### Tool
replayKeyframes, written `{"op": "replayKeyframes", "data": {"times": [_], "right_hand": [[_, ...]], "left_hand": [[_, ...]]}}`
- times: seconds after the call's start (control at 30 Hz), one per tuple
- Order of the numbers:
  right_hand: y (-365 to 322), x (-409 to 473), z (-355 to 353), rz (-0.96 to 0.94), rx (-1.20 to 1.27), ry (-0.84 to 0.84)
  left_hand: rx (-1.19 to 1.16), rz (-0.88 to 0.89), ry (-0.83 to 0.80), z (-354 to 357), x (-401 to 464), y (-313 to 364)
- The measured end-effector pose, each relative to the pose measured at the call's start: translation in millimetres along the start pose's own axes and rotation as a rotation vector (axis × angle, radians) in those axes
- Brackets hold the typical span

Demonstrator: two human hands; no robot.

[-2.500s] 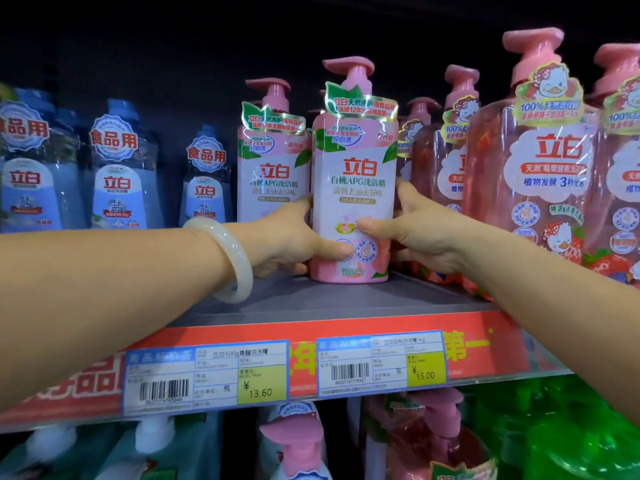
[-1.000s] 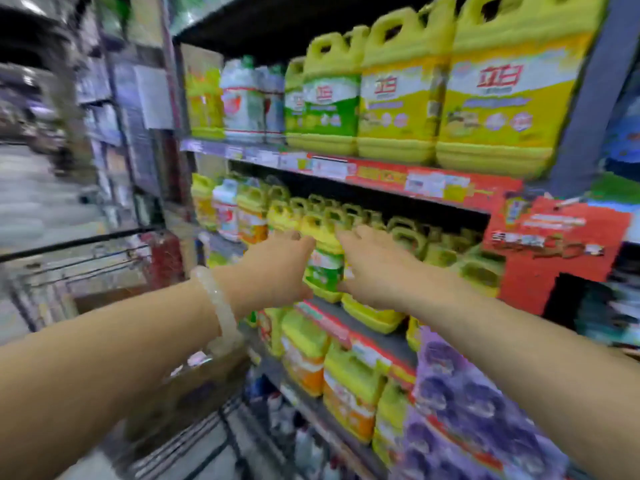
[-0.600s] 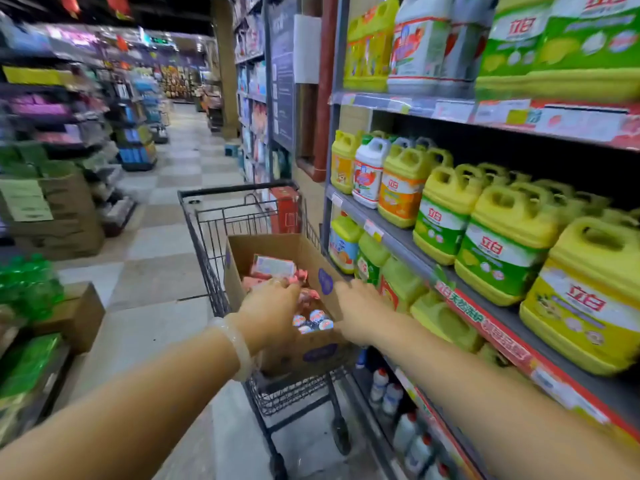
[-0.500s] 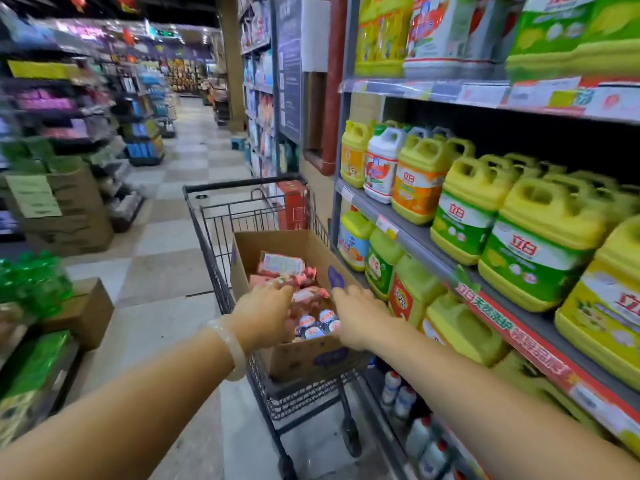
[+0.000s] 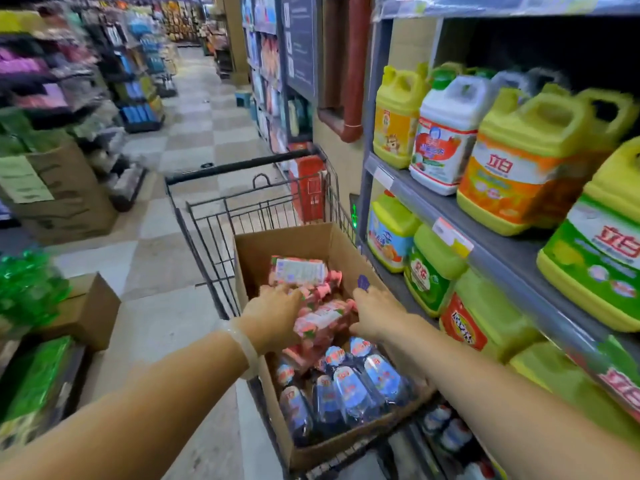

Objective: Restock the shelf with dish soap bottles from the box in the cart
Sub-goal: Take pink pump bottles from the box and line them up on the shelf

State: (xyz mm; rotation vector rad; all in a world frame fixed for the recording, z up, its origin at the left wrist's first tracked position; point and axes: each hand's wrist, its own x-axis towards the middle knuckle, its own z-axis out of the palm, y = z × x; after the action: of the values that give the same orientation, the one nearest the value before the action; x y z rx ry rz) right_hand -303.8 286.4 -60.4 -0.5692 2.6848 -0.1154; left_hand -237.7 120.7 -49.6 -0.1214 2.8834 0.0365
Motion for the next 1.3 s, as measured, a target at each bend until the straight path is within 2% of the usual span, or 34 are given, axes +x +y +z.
{"op": "replayKeyframes", "data": {"times": [0.2, 0.43, 0.53, 0.67, 0.77, 0.83, 0.93, 1.07, 1.2, 1.3], "right_hand": [[16.2, 72.9, 41.9, 0.122, 0.143, -0.149], [9.2, 146.6, 88.3, 0.298, 0.36, -0.208], [-9.9, 177.7, 103.4, 0.351, 0.555, -0.21], [-53.5, 226.7, 124.2, 0.434, 0.844, -0.172], [-85.5, 264.0, 158.6, 0.653, 1.154, -0.126], [-99.2, 286.6, 194.4, 0.776, 1.312, -0.105], [-109.6, 308.6, 223.6, 0.907, 1.374, -0.06], [-114.9, 316.1, 183.6, 1.043, 1.425, -0.073], [-111.4, 321.6, 181.1, 1.044, 1.33, -0.146], [-112.5, 322.1, 181.1, 1.05, 1.405, -0.127]], "left_hand": [[0.019, 0.061, -0.179, 40.3, 87.5, -24.7], [0.097, 0.21, -0.395, 90.7, 203.6, -60.8], [0.06, 0.226, -0.45, 102.8, 239.5, -76.5], [0.141, 0.237, -0.652, 123.9, 288.6, -112.0], [0.145, 0.24, -0.766, 138.6, 313.3, -126.9], [0.134, 0.242, -0.757, 138.2, 320.9, -128.4], [0.144, 0.232, -0.773, 148.0, 333.9, -134.3], [0.044, 0.163, -0.838, 162.4, 351.3, -150.6], [-0.101, 0.111, -0.892, 166.7, 356.0, -156.8], [-0.144, 0.086, -0.922, 167.2, 357.4, -155.6]]}}
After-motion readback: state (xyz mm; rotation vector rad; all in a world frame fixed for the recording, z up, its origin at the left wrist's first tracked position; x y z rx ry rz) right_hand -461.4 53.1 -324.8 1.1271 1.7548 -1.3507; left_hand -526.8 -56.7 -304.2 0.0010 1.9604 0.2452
